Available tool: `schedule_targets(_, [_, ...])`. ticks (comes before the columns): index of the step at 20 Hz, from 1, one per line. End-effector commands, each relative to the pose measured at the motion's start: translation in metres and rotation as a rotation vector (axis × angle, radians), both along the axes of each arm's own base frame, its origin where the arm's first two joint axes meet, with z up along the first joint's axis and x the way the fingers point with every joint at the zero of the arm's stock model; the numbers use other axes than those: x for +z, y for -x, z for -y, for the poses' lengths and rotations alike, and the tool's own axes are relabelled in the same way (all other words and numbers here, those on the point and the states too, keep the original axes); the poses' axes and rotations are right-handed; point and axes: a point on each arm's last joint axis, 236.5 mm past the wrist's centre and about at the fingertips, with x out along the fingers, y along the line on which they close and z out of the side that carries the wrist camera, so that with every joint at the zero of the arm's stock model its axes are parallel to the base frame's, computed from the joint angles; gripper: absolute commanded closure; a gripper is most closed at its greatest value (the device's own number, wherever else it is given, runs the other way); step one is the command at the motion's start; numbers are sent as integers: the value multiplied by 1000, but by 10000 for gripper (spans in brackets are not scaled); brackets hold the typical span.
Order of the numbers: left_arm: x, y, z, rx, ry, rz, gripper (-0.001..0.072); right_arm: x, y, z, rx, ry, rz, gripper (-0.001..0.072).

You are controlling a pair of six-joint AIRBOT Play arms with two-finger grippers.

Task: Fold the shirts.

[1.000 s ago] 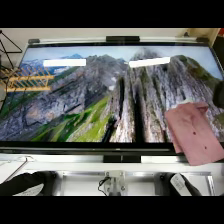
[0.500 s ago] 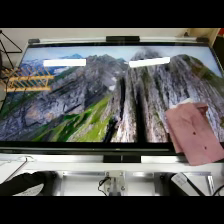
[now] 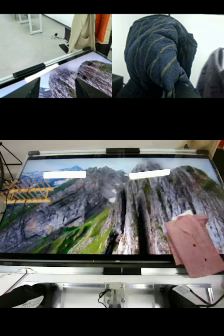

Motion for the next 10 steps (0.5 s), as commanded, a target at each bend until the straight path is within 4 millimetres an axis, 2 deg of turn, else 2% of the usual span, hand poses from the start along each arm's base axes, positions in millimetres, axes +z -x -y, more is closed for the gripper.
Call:
schedule_targets(1, [0, -1, 0, 2, 0, -1, 172, 0, 37, 18, -89, 4, 4, 631])
schedule_targets(6, [0, -1, 0, 2, 0, -1, 172, -24, 83, 38, -181, -91, -30, 630])
schedule_targets(8, [-2, -3, 1, 2, -2, -4, 173, -41, 94, 41, -187, -171, -32, 625])
schedule_targets(9, [-5, -5, 2, 2, -5, -9, 173, -49, 93, 40, -181, -209, -46, 586])
schedule_targets(10, [-10, -9, 4, 2, -10, -19, 173, -55, 91, 37, -172, -236, -59, 361])
